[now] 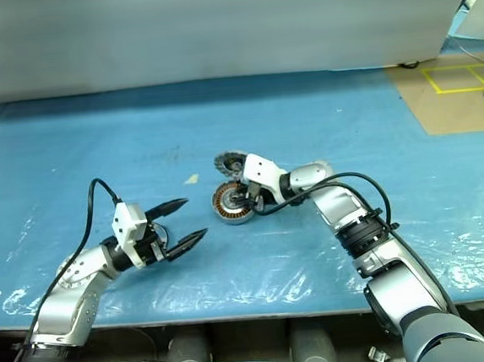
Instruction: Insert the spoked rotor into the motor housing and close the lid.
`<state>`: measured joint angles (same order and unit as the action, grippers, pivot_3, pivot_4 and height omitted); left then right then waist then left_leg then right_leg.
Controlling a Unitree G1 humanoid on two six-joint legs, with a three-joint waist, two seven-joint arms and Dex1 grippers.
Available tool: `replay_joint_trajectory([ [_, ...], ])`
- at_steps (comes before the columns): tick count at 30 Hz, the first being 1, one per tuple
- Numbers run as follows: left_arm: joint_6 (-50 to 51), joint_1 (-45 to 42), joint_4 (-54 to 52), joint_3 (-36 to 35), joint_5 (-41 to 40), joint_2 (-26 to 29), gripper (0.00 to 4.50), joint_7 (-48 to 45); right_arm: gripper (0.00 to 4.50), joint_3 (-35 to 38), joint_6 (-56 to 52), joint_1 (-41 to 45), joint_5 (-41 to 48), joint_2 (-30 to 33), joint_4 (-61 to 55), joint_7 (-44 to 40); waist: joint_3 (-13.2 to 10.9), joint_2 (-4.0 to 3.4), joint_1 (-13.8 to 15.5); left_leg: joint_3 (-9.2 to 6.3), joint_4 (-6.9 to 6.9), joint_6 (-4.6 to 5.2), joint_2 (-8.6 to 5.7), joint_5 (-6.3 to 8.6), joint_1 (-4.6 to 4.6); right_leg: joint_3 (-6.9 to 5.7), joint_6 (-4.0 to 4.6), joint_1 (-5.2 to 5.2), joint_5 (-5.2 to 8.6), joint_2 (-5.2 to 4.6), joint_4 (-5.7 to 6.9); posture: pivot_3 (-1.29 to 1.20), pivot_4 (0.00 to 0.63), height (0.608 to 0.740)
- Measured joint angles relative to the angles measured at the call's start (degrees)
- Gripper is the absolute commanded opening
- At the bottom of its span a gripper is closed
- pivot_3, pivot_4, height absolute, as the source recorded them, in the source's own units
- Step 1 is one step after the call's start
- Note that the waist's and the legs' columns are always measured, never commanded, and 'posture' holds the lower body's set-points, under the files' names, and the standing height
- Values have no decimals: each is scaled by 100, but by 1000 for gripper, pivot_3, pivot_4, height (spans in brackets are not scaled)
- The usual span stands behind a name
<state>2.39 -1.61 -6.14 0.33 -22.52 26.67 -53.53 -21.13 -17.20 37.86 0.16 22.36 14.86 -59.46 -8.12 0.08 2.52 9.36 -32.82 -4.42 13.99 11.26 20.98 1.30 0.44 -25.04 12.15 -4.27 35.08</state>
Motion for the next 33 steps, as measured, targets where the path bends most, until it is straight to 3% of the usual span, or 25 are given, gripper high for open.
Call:
replay_joint_trajectory([
  [6,-10,-7,77,2,6,0,4500,-10,3306,48,-68,-25,138,-28,-7,-107,0,0,-1,0,0,0,0,0,0,0,0,0,0,1,0,0,150,740],
  [11,-12,-13,88,2,14,0,4500,-58,3306,290,-367,-54,570,-166,-118,-207,0,1,4,1,0,0,0,0,1,0,0,-1,0,0,0,0,150,740],
  [14,-12,-14,101,2,22,0,4500,-75,2651,325,-448,-54,662,-176,-197,-185,0,1,3,1,0,0,1,0,1,0,0,-1,0,0,1,0,150,740],
  [21,-12,-29,108,3,35,-1,4500,-95,207,327,-388,-78,654,-367,-212,152,-1,1,0,1,0,0,0,0,1,0,0,-1,0,0,0,0,150,740],
  [33,-10,-32,107,5,48,-1,4500,-95,60,185,-232,-246,336,-260,-169,349,-1,1,-1,1,1,-1,0,0,0,1,0,-2,0,0,0,0,150,740],
])
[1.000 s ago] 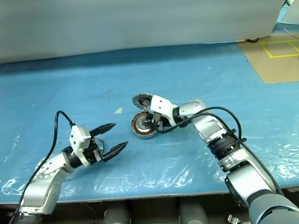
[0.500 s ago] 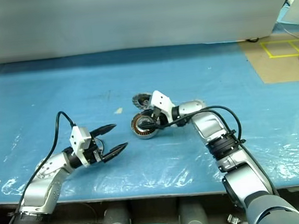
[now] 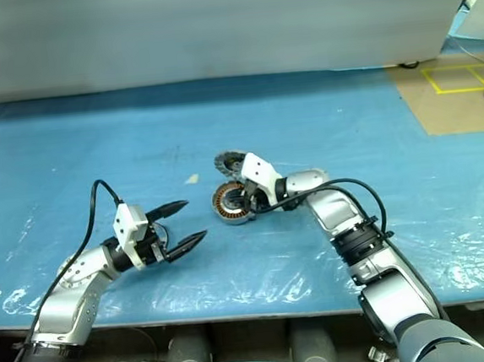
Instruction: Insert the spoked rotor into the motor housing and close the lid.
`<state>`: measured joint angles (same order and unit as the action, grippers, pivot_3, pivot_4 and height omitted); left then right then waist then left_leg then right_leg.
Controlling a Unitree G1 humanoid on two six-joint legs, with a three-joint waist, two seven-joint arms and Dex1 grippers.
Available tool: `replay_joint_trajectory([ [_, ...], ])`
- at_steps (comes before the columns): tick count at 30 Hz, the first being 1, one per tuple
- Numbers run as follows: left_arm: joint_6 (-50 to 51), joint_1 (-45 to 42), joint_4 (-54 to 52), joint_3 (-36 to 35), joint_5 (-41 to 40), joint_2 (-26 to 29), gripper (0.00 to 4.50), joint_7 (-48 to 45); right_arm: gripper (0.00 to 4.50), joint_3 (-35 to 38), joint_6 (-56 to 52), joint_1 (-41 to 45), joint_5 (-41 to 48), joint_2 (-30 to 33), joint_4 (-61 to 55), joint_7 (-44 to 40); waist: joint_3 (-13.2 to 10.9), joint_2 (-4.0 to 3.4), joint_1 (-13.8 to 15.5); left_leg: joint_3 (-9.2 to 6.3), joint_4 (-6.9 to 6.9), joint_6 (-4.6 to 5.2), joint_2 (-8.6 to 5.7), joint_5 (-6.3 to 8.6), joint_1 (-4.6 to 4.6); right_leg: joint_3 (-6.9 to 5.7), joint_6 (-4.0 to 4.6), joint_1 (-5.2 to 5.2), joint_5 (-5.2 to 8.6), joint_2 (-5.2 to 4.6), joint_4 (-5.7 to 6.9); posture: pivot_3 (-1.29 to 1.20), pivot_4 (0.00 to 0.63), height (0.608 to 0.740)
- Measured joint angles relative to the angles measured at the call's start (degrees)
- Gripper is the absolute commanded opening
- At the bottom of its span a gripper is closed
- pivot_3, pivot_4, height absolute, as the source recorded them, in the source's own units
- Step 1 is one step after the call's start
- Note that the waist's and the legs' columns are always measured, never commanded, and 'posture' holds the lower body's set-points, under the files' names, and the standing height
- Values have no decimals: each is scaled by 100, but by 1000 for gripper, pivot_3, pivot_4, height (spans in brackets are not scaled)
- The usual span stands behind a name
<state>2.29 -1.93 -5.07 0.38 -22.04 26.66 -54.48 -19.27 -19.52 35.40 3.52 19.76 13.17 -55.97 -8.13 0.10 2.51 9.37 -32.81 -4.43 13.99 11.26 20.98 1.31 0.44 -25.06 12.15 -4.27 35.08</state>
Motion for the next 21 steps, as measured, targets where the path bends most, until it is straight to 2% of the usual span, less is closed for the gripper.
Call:
replay_joint_trajectory([
  [11,13,-39,-1,1,0,2,4500,-2,60,2,151,56,-165,-48,259,244,0,0,0,0,0,0,0,0,-3,1,0,2,0,0,1,0,150,740],
  [21,41,-85,-1,3,0,24,4500,-12,60,-109,18,63,-224,58,141,128,1,1,1,0,0,0,0,0,-9,1,0,8,0,-1,0,0,150,740],
])
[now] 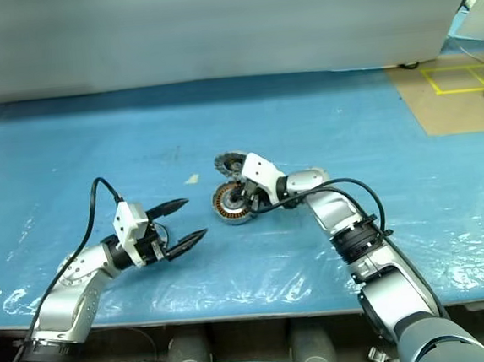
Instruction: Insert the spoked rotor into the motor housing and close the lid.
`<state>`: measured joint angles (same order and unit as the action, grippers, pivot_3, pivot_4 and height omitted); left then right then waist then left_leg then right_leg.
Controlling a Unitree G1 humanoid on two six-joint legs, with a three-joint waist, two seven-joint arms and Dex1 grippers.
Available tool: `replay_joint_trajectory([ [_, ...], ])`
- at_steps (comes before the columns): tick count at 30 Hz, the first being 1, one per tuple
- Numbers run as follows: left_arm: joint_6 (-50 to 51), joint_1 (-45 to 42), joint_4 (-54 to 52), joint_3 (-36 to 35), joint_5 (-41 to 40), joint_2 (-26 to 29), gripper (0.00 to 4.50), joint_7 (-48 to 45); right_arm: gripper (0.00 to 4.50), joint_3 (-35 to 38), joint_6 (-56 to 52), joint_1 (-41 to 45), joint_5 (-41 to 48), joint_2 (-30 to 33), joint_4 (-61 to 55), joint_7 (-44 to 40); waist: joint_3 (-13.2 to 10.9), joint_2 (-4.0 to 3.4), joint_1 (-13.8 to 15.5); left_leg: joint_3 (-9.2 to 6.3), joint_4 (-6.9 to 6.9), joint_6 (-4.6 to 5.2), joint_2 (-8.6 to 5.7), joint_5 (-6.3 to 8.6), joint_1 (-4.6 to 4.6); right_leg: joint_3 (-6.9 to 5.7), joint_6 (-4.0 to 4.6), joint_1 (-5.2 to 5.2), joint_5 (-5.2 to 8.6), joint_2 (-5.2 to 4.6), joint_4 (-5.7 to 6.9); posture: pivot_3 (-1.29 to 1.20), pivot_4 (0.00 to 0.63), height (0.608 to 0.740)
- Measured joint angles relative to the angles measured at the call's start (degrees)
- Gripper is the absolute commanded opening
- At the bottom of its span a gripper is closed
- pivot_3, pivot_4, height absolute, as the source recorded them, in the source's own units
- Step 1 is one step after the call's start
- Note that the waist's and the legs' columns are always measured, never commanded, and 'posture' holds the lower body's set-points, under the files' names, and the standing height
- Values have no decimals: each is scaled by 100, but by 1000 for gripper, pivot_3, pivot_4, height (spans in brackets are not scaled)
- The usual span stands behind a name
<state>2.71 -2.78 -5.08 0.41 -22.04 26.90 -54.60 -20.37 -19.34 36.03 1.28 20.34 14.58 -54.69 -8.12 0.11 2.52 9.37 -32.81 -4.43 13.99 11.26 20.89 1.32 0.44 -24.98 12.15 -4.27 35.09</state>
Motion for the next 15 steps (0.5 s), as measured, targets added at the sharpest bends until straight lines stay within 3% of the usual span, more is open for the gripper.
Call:
replay_joint_trajectory([
  [7,29,-36,0,0,0,15,4500,-15,60,30,-124,-67,9,91,-172,-63,1,2,-4,1,2,0,0,0,-3,2,0,0,0,1,-1,0,150,740],
  [15,126,-154,-36,-101,-227,15,4500,4,60,474,-113,-112,671,-326,-160,-188,-1,2,-4,3,3,0,0,0,11,3,0,-13,0,1,-1,0,150,740],
])
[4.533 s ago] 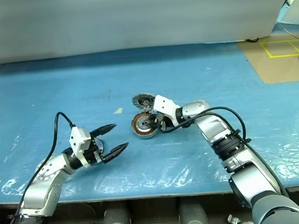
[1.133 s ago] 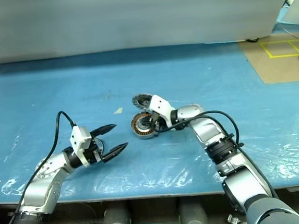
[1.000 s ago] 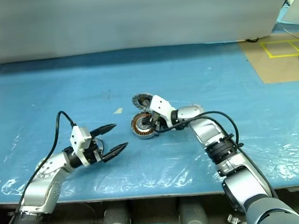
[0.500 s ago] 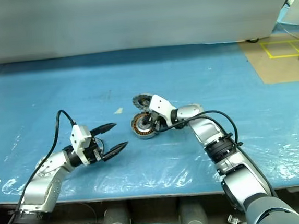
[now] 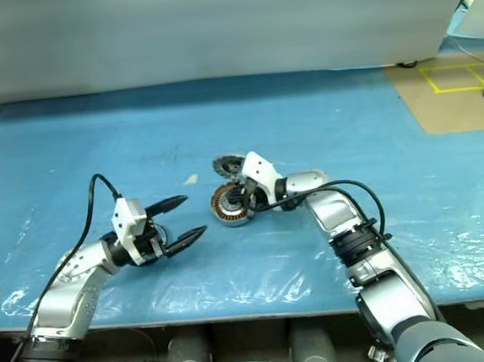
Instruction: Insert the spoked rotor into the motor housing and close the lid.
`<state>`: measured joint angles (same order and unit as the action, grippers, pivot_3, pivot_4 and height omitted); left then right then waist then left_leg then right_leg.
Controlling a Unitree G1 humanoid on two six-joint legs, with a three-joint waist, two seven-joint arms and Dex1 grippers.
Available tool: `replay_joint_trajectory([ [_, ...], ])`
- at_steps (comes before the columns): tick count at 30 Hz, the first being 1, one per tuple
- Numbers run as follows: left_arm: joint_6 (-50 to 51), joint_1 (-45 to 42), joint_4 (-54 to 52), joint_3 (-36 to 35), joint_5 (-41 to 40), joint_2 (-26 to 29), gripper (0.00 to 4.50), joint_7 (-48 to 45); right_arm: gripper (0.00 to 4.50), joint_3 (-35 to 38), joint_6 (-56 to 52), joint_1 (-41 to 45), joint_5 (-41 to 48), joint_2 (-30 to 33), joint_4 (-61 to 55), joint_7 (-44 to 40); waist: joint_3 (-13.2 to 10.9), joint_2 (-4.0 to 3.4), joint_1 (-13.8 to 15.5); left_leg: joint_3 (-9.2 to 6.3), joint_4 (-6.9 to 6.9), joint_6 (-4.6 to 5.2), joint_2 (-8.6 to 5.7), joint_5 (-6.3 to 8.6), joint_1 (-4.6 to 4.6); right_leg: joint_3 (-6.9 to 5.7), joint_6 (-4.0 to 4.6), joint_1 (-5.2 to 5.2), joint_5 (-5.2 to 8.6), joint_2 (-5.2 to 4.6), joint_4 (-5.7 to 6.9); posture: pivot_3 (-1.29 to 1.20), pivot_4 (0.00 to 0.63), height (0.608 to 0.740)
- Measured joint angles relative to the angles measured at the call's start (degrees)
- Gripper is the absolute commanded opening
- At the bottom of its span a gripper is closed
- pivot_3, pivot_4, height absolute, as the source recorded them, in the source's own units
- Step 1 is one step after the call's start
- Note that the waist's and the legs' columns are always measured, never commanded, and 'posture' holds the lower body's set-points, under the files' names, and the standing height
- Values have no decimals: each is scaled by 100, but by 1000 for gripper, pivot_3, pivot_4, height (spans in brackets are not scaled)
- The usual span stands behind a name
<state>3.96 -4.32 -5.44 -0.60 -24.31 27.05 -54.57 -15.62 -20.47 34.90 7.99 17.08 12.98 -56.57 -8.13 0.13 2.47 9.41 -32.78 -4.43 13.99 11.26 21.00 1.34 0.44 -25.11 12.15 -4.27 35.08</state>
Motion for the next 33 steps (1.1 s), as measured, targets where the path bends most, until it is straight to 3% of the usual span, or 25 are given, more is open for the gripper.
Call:
replay_joint_trajectory([
  [10,1017,-152,-587,-407,-617,485,4500,120,60,217,144,43,126,96,-3,-117,-2,3,-10,0,1,-1,0,0,-1,-1,0,-1,0,1,0,0,150,740],
  [22,2395,678,-1372,-992,-1220,1624,4500,1,60,87,382,24,112,-31,-3,-268,-10,11,-13,1,3,-1,2,0,-1,-3,0,-2,1,2,-2,0,150,740],
  [32,2476,1138,-1356,-1277,-975,2571,4500,-590,60,-78,520,-43,107,-273,-2,-243,-19,23,-12,1,6,-1,2,0,0,-4,0,-2,1,1,-7,0,150,740],
  [33,2437,1138,-1303,-1277,-909,2658,4312,-664,16,-100,530,-62,106,-310,-2,-226,-19,24,-14,1,6,-1,5,0,-1,-4,0,-2,1,1,-7,0,150,740],
])
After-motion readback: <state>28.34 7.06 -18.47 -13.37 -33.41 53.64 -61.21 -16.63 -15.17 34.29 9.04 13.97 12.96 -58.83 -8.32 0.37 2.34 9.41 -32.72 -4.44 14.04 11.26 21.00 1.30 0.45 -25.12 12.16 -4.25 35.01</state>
